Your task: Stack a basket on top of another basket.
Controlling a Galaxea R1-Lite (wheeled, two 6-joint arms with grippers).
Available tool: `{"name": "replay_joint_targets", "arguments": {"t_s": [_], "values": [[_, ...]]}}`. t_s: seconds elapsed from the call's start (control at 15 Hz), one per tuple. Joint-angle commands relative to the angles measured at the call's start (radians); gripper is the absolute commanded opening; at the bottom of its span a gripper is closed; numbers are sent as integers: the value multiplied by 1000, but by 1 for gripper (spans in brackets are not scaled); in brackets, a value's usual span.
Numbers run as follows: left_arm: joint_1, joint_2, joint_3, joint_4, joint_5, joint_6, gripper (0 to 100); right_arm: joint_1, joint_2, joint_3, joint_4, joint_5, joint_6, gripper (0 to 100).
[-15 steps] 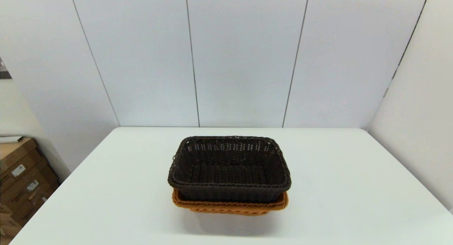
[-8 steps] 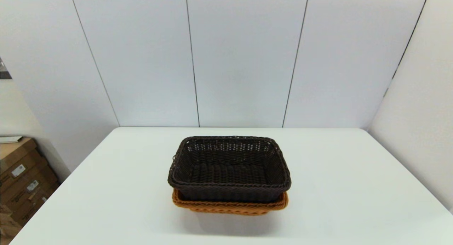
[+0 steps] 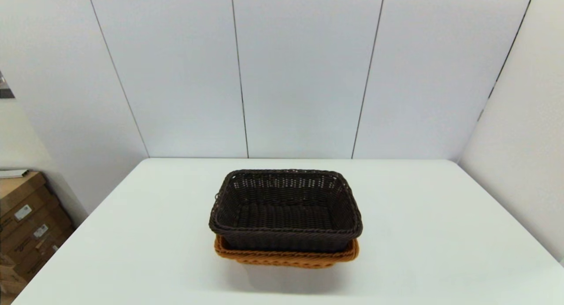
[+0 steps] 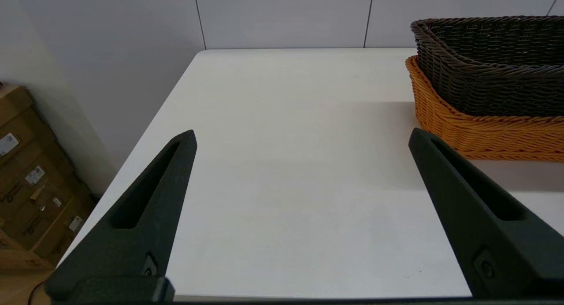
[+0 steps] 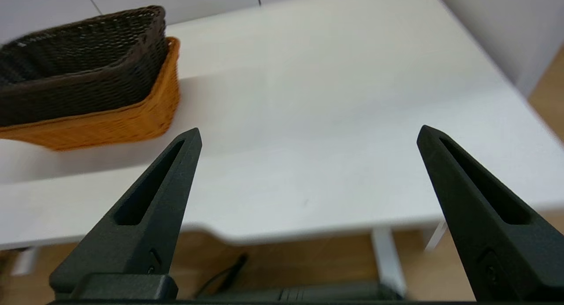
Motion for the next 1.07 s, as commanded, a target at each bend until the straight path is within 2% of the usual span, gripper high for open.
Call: {"name": "replay_joint_targets", "arguments": {"t_s": [0.07, 0.27, 0.4, 1.07], "values": [[0, 0, 0, 0, 0, 0, 100, 0, 0, 249, -393, 11, -174, 100], [0, 0, 0, 0, 0, 0, 100, 0, 0, 330, -459, 9, -248, 100], [0, 0, 0, 0, 0, 0, 100, 2, 0, 362, -515, 11, -234, 100], [0, 0, 0, 1, 0, 0, 100, 2, 0, 364, -518, 8, -210, 100]]}}
